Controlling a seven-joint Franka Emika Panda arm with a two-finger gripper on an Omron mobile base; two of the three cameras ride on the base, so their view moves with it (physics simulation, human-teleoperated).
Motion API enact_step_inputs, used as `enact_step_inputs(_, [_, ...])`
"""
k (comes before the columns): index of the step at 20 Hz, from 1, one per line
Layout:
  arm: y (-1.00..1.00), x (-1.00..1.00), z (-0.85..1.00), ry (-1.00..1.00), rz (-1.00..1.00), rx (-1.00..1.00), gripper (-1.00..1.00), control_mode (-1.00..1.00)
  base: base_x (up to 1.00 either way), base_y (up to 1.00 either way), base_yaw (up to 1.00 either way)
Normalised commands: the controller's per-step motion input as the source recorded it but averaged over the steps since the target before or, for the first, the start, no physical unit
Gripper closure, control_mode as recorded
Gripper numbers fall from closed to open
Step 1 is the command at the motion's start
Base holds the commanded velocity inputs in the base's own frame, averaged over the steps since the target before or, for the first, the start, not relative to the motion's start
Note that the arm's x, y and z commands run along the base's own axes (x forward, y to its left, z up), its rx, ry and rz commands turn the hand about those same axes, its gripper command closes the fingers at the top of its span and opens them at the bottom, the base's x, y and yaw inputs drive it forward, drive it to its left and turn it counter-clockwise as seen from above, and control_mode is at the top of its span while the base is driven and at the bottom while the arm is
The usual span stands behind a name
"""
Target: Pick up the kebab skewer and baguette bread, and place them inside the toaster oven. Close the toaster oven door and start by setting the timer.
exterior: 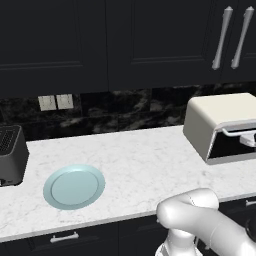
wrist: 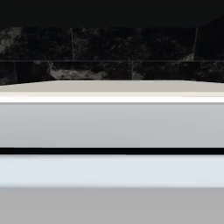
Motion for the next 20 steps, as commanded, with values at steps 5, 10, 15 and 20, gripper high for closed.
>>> enact_step_inputs(5, [0.00, 0.19, -0.01, 0.00, 0.00, 0.00, -1.00, -1.00, 0.00, 0.00, 0.00])
enact_step_inputs(10, [0.00, 0.11, -0.01, 0.00, 0.00, 0.00, -1.00, -1.00, 0.00, 0.00, 0.00])
enact_step_inputs(15, [0.00, 0.26, 0.00, 0.00, 0.00, 0.00, -1.00, -1.00, 0.00, 0.00, 0.00])
enact_step_inputs(20, [0.00, 0.16, 0.00, 0.00, 0.00, 0.00, -1.00, -1.00, 0.00, 0.00, 0.00])
